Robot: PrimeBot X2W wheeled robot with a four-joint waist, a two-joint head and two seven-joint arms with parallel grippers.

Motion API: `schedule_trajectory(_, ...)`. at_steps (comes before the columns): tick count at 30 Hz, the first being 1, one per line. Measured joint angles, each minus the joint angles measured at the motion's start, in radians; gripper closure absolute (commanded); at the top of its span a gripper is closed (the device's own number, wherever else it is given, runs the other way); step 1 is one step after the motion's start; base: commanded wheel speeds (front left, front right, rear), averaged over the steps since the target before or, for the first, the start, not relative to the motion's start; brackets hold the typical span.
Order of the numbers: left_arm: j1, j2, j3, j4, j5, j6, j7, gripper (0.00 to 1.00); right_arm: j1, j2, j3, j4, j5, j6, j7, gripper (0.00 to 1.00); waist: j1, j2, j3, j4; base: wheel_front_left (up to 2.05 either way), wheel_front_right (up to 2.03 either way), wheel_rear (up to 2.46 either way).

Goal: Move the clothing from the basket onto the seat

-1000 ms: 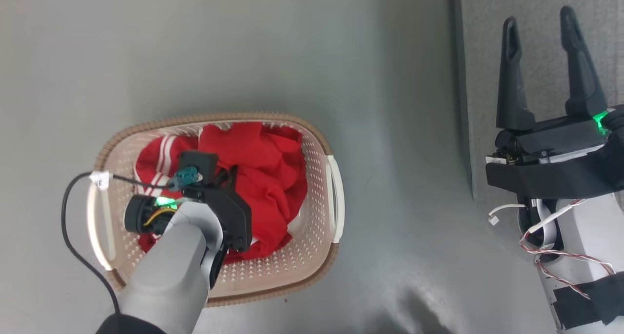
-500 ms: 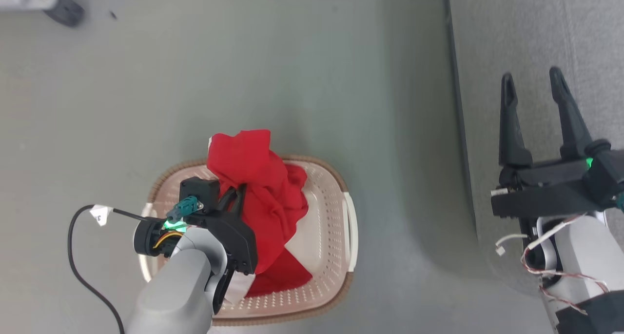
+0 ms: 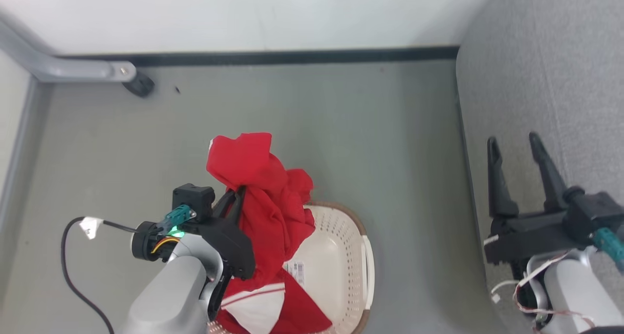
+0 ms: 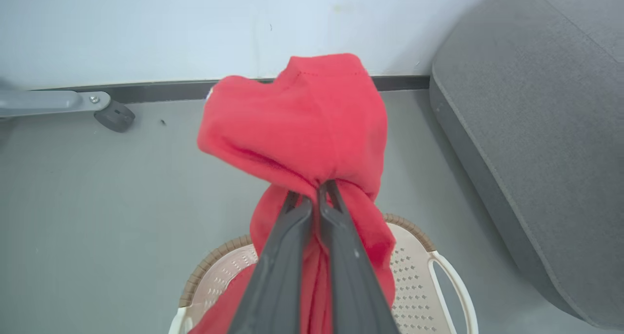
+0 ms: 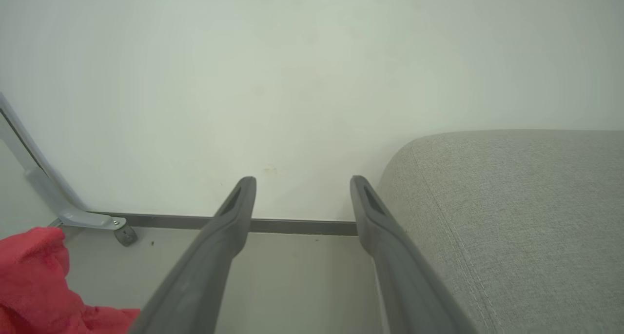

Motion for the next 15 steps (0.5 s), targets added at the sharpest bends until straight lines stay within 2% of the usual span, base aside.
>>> schedule_trajectory(7, 0.035, 0.025, 0.032, -0.104, 0.012, 0.002, 0.000, 1.00, 0.055, 0.014, 0.002, 0.039, 0.003, 0.013, 0.000, 0.00, 0.0000, 0.0000, -0.096, 0.017, 0.00, 0.00, 0.00)
schedule_trajectory(15, 0.095, 0.062, 0.061, -0.236, 0.055, 0.028, 0.000, 1.00, 0.108, 0.029, 0.015, 0.065, 0.009, 0.020, 0.000, 0.00, 0.0000, 0.0000, -0.190, 0.019, 0.00, 0.00, 0.00)
